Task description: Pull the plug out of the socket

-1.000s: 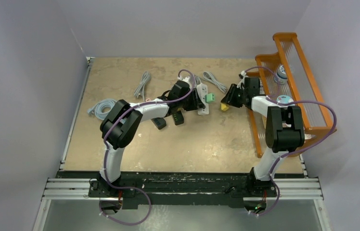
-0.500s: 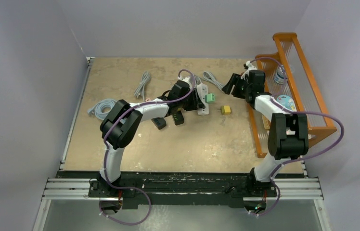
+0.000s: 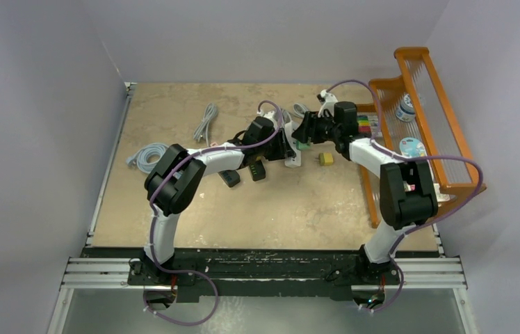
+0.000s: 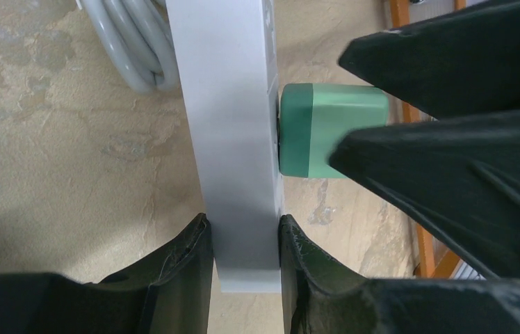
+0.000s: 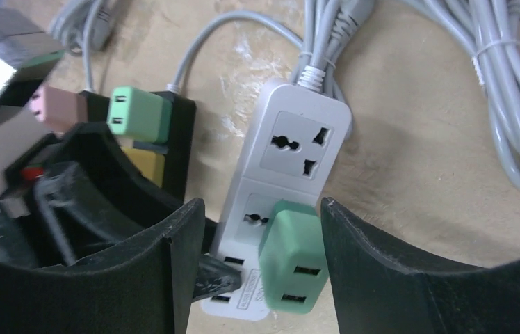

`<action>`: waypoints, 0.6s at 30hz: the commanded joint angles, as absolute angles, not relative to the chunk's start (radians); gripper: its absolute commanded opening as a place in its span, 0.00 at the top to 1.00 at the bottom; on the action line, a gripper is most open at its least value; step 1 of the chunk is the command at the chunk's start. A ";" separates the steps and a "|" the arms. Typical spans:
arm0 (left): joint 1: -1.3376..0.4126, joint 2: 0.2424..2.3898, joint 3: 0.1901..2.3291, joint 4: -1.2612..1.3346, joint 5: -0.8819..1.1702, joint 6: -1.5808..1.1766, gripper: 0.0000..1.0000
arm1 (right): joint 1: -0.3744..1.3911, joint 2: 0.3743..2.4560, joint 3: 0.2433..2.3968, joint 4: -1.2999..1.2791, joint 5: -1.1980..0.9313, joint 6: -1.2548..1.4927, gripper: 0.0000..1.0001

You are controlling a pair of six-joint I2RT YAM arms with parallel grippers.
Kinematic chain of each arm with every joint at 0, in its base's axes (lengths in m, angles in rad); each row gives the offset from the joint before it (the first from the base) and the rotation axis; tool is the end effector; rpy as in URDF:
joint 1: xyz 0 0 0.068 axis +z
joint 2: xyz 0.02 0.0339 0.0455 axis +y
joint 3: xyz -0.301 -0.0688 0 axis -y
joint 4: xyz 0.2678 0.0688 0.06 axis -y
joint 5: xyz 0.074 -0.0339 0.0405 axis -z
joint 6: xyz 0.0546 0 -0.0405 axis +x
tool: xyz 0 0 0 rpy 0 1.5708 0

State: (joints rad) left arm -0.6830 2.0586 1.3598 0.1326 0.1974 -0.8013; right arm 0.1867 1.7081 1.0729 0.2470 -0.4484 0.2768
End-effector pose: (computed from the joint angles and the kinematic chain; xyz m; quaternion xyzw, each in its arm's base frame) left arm 0.3907 -0.3317 0.1846 -0.0042 0.8735 -0.3875 0.2947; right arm 0.4146 0.1024 0.2544 -0.0874 0.8142 0.3045 0.4866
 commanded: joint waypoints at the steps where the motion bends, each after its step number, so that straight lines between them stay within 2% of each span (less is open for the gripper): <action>1: -0.681 1.976 1.367 0.195 0.204 -0.788 1.00 | 0.194 1.750 1.118 0.199 -0.449 0.251 0.37; 10: -0.681 1.973 1.365 0.196 0.202 -0.787 1.00 | 0.195 1.781 1.108 0.148 -0.389 0.254 0.40; 11: -0.681 1.972 1.365 0.197 0.202 -0.786 1.00 | 0.195 1.782 1.107 0.144 -0.390 0.254 0.44; 13: -0.681 1.974 1.365 0.198 0.200 -0.787 1.00 | 0.195 1.780 1.100 0.146 -0.402 0.256 0.61; 15: -0.681 1.974 1.365 0.198 0.201 -0.787 1.00 | 0.195 1.773 1.090 0.153 -0.425 0.269 0.94; 16: -0.680 1.974 1.364 0.198 0.200 -0.787 1.00 | 0.195 1.769 1.086 0.157 -0.430 0.273 1.00; 18: -0.681 1.974 1.363 0.197 0.198 -0.787 1.00 | 0.195 1.751 1.077 0.171 -0.439 0.270 1.00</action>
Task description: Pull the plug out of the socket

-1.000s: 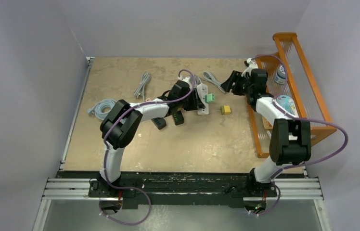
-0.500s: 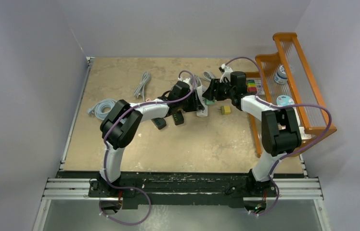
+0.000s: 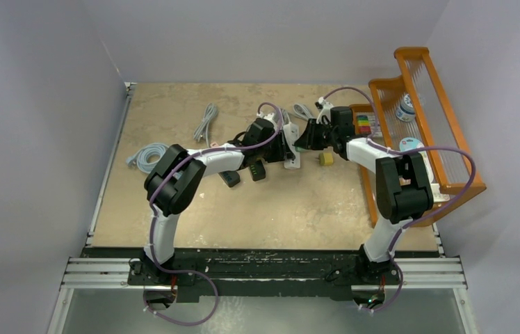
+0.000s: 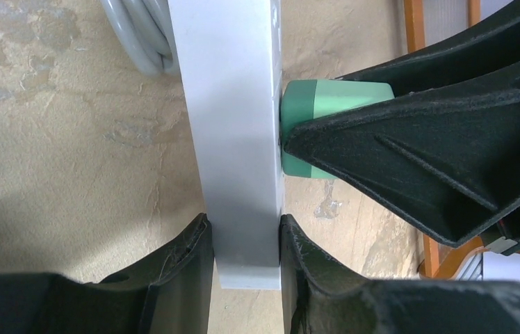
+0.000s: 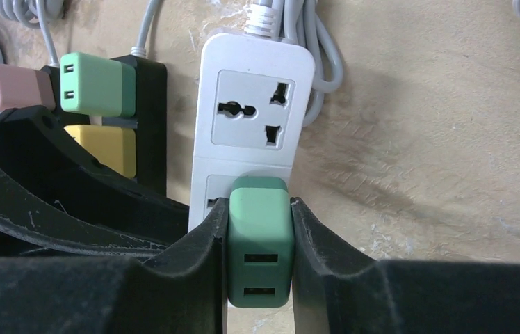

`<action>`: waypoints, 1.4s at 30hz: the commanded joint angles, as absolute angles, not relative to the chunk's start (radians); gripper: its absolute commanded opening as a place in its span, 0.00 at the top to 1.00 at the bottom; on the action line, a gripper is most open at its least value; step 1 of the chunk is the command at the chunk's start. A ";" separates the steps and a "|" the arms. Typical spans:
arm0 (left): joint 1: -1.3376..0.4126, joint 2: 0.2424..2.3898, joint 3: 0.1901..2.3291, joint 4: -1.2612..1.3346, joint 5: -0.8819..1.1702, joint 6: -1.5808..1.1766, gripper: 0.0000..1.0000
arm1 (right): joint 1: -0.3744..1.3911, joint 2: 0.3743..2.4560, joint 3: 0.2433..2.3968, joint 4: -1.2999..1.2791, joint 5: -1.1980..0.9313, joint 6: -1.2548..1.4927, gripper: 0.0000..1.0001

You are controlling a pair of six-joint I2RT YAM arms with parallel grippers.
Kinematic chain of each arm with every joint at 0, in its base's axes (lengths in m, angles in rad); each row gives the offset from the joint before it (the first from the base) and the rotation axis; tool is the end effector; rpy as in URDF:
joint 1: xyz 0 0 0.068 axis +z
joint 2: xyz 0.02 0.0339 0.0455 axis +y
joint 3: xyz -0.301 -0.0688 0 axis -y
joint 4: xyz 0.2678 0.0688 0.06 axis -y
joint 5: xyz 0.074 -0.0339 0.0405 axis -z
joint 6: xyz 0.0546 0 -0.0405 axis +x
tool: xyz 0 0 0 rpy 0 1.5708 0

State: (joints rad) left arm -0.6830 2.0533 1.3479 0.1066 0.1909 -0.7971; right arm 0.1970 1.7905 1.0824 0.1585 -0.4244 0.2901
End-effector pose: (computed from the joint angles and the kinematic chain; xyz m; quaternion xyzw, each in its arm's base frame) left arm 0.3874 -0.3286 0.1803 -0.0057 0.8813 -0.3758 0.2865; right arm 0.4208 0.1069 0.2140 -0.0631 0.8567 0.2935 0.4193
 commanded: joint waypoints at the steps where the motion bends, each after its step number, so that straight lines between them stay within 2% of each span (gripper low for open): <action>1: -0.680 1.976 1.363 0.196 0.196 -0.788 1.00 | 0.195 1.741 1.074 0.179 -0.448 0.267 1.00; 3: -0.680 1.976 1.363 0.193 0.193 -0.790 1.00 | 0.195 1.720 1.072 0.194 -0.445 0.247 1.00; 6: -0.680 1.978 1.364 0.190 0.188 -0.791 1.00 | 0.273 1.696 1.130 0.093 -0.032 0.199 1.00; 7: -0.679 1.980 1.364 0.190 0.187 -0.793 1.00 | 0.291 1.684 1.129 0.083 0.025 0.181 1.00; 8: -0.679 1.981 1.364 0.192 0.187 -0.794 1.00 | 0.287 1.669 1.111 0.103 -0.085 0.167 1.00; 10: -0.679 1.984 1.366 0.193 0.188 -0.797 1.00 | 0.205 1.634 1.038 0.249 -0.544 0.193 1.00; 11: -0.680 1.987 1.368 0.193 0.191 -0.798 1.00 | 0.179 1.636 1.017 0.345 -0.695 0.298 1.00; 12: -0.679 1.987 1.370 0.191 0.191 -0.799 1.00 | 0.180 1.648 1.049 0.265 -0.545 0.313 1.00; 13: -0.679 1.988 1.371 0.191 0.192 -0.798 1.00 | 0.211 1.652 1.098 0.164 -0.308 0.287 1.00; 14: -0.679 1.987 1.369 0.191 0.190 -0.798 1.00 | 0.252 1.649 1.116 0.145 -0.245 0.233 1.00; 16: -0.680 1.985 1.371 0.190 0.185 -0.795 1.00 | 0.214 1.625 1.058 0.290 -0.621 0.278 1.00; 17: -0.680 1.988 1.374 0.189 0.189 -0.796 1.00 | 0.182 1.616 1.044 0.305 -0.564 0.375 1.00; 18: -0.679 1.991 1.381 0.184 0.191 -0.792 1.00 | 0.186 1.602 1.076 0.211 -0.381 0.336 1.00; 19: -0.680 1.993 1.388 0.176 0.193 -0.788 1.00 | 0.211 1.588 1.093 0.191 -0.374 0.267 1.00; 21: -0.678 1.990 1.386 0.179 0.181 -0.791 1.00 | 0.132 1.584 1.021 0.410 -0.734 0.407 1.00; 22: -0.678 1.991 1.386 0.188 0.182 -0.796 1.00 | 0.102 1.600 1.043 0.294 -0.662 0.440 1.00; 23: -0.678 1.995 1.393 0.191 0.192 -0.798 1.00 | 0.100 1.616 1.099 0.206 -0.592 0.355 1.00; 24: -0.678 1.999 1.400 0.185 0.200 -0.797 1.00 | 0.078 1.625 1.069 0.280 -0.764 0.363 1.00; 25: -0.677 1.999 1.402 0.179 0.198 -0.796 1.00 | 0.044 1.636 1.015 0.446 -0.914 0.487 1.00; 26: -0.678 1.997 1.396 0.181 0.193 -0.798 1.00 | 0.031 1.639 1.032 0.409 -0.833 0.539 1.00; 27: -0.678 1.995 1.394 0.185 0.193 -0.799 1.00 | 0.068 1.633 1.112 0.205 -0.594 0.411 1.00; 28: -0.678 1.992 1.393 0.183 0.194 -0.796 1.00 | 0.119 1.624 1.140 0.117 -0.454 0.287 1.00; 30: -0.678 1.986 1.389 0.176 0.182 -0.788 1.00 | 0.078 1.613 1.080 0.252 -0.757 0.318 1.00; 31: -0.678 1.985 1.387 0.177 0.179 -0.788 1.00 | 0.063 1.616 1.083 0.259 -0.695 0.421 1.00; 32: -0.678 1.987 1.392 0.174 0.185 -0.787 1.00 | 0.085 1.607 1.134 0.134 -0.421 0.361 1.00; 33: -0.678 1.990 1.399 0.166 0.185 -0.782 1.00 | 0.126 1.581 1.140 0.089 -0.302 0.290 1.00; 36: -0.674 1.994 1.419 0.164 0.172 -0.778 1.00 | 0.089 1.486 1.006 0.245 -0.443 0.380 1.00; 39: -0.663 2.038 1.496 0.129 0.168 -0.766 1.00 | 0.065 1.467 0.976 0.173 -0.438 0.388 1.00; 42: -0.655 2.109 1.664 0.062 0.177 -0.745 1.00 | 0.064 1.448 0.888 0.154 -0.445 0.388 1.00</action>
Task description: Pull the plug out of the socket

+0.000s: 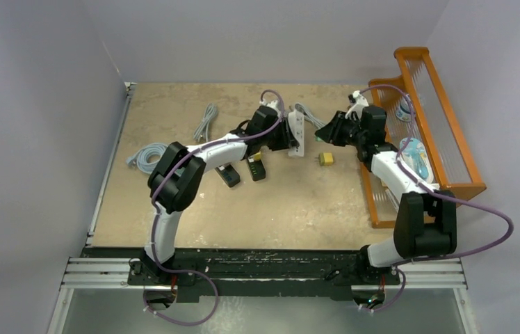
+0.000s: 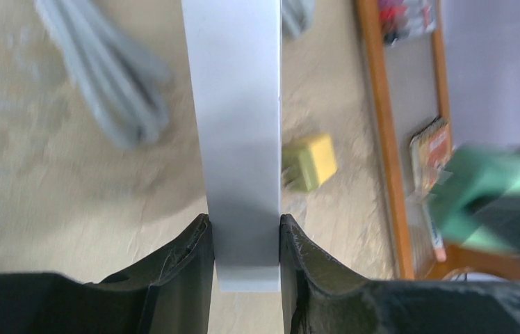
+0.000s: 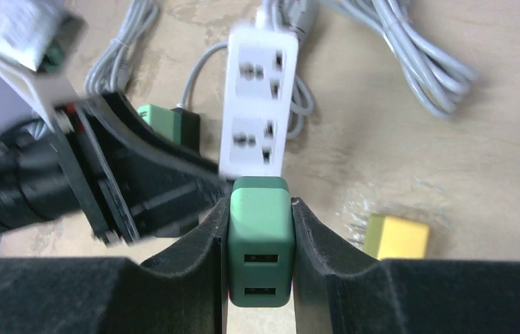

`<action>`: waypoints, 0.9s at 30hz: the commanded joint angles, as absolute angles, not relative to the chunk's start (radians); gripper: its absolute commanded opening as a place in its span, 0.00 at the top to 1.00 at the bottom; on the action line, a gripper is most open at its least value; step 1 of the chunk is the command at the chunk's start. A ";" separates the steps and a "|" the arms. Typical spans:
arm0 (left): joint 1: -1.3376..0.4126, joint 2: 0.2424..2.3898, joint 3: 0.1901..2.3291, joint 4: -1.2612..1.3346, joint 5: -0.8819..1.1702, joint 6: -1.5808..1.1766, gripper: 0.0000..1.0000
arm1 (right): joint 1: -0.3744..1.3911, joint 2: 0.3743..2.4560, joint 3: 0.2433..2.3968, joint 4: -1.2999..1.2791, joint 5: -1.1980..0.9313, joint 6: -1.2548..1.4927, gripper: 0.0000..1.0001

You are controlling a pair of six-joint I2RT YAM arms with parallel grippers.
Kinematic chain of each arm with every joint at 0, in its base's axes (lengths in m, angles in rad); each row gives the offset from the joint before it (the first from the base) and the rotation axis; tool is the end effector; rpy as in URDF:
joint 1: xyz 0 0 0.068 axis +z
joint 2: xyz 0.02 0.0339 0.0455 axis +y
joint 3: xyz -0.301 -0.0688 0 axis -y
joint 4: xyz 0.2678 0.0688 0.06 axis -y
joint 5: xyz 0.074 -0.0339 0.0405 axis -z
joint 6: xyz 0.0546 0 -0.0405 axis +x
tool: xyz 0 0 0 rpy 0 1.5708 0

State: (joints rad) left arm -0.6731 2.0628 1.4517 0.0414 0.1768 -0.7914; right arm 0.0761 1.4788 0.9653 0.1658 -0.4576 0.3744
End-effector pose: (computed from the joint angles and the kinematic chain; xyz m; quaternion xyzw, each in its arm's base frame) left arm 0.4034 -0.3339 0.2054 -0.0094 0.8749 -0.3772 0.3037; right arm 0.3678 0.0522 0.2920 -0.0103 0.8079 0.3059 0.5036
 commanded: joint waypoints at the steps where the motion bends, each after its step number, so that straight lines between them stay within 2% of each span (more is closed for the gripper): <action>1: -0.653 2.135 1.718 0.041 0.178 -0.735 1.00 | 0.064 1.439 0.860 0.149 -0.451 0.388 1.00; 9: -0.647 2.348 2.016 -0.037 0.198 -0.745 1.00 | 0.063 1.459 0.672 0.208 -0.712 0.453 1.00; 17: -0.642 2.544 2.205 -0.034 0.218 -0.778 1.00 | 0.060 1.449 0.604 0.186 -0.674 0.456 0.99; 23: -0.640 2.642 2.325 -0.047 0.244 -0.785 0.98 | 0.051 1.453 0.586 0.166 -0.607 0.459 0.87; 25: -0.637 2.645 2.328 -0.046 0.248 -0.783 0.83 | 0.051 1.469 0.586 0.170 -0.607 0.459 0.80; 27: -0.630 2.636 2.322 -0.050 0.251 -0.774 0.54 | 0.051 1.489 0.586 0.177 -0.617 0.455 0.71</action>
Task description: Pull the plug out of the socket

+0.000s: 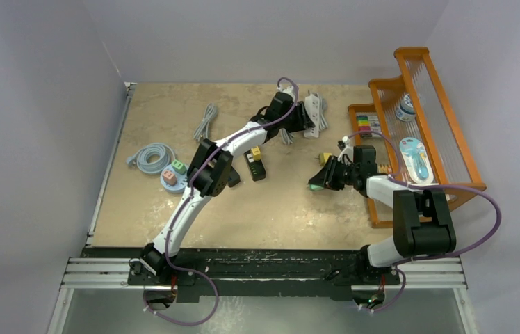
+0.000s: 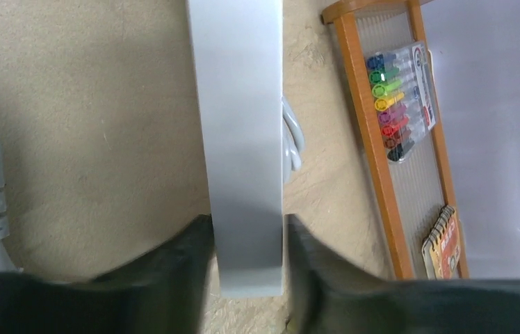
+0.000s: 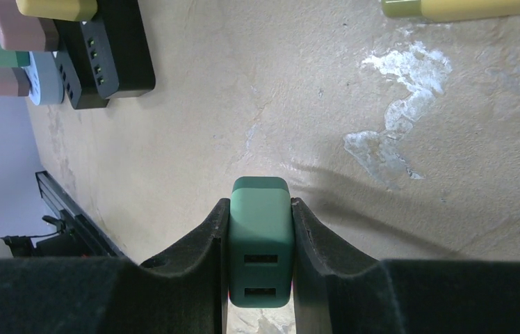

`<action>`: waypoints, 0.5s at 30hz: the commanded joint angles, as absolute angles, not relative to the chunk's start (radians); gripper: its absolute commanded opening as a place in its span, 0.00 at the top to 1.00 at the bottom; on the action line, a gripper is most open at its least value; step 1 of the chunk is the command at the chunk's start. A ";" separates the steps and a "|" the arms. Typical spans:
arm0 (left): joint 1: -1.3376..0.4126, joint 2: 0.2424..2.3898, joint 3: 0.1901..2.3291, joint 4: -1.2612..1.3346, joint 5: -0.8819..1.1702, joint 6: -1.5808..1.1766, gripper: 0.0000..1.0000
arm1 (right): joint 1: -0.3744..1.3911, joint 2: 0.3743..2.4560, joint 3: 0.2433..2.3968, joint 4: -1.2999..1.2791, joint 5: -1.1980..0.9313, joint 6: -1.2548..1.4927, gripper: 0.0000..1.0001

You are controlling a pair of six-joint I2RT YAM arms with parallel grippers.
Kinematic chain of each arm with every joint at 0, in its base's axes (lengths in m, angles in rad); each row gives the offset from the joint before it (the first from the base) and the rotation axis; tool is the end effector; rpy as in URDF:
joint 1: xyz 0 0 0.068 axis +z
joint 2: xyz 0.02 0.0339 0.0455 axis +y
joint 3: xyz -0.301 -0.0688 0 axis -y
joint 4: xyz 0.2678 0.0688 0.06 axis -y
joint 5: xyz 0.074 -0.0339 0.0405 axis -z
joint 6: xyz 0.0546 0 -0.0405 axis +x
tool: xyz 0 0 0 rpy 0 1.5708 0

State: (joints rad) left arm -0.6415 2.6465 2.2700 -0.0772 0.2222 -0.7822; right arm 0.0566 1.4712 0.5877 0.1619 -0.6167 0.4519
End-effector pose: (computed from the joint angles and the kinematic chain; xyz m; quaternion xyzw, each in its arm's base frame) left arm 0.5299 -0.4108 0.1581 -0.0006 0.8448 -0.4152 0.3374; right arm 0.2931 0.0482 0.1658 0.0479 0.8759 0.3664 0.3103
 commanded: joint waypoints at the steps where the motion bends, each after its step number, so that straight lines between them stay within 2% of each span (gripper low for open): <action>1: -0.626 2.628 2.314 -0.051 0.253 -0.765 0.42 | 0.051 1.497 0.587 0.178 -0.619 0.449 0.65; 2: -0.621 2.615 2.305 -0.052 0.256 -0.757 0.34 | 0.051 1.501 0.587 0.180 -0.617 0.442 0.60; 8: -0.575 2.526 2.265 -0.075 0.263 -0.726 0.26 | 0.051 1.487 0.627 0.170 -0.512 0.386 0.41; 15: -0.544 2.362 2.237 -0.097 0.256 -0.651 0.22 | 0.052 1.461 0.706 0.156 -0.416 0.355 0.36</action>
State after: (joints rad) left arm -0.5728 2.5568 2.2280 -0.1169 0.2649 -0.7341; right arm 0.0555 1.5032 0.6373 0.1551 -0.4973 0.3969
